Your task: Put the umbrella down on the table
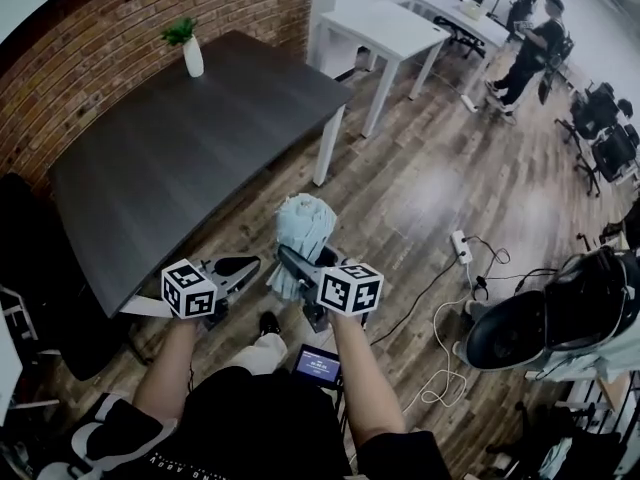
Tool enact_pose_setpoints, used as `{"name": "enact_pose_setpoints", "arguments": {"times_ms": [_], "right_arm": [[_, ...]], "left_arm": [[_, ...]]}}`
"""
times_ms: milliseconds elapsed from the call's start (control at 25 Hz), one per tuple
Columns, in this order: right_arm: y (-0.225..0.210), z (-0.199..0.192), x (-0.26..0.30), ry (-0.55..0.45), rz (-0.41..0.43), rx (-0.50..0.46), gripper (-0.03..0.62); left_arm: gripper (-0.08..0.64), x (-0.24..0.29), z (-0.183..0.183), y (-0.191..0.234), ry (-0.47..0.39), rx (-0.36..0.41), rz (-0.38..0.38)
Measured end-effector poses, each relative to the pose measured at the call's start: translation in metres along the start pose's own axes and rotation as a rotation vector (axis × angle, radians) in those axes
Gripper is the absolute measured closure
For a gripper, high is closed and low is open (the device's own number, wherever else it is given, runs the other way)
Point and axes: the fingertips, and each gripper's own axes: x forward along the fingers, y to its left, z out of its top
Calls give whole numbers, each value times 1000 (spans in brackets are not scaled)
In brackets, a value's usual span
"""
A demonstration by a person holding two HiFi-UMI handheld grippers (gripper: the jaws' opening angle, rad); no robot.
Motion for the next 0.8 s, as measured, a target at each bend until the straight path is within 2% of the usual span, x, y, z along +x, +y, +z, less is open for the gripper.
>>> {"name": "enact_pose_setpoints", "arguments": {"times_ms": [360, 800], "right_arm": [[-39, 67, 56, -14, -18, 9, 259], [-77, 107, 82, -34, -25, 26, 259]], "left_arm": [[557, 34, 52, 73, -9, -14, -15], [557, 78, 78, 108, -5, -20, -56]]}}
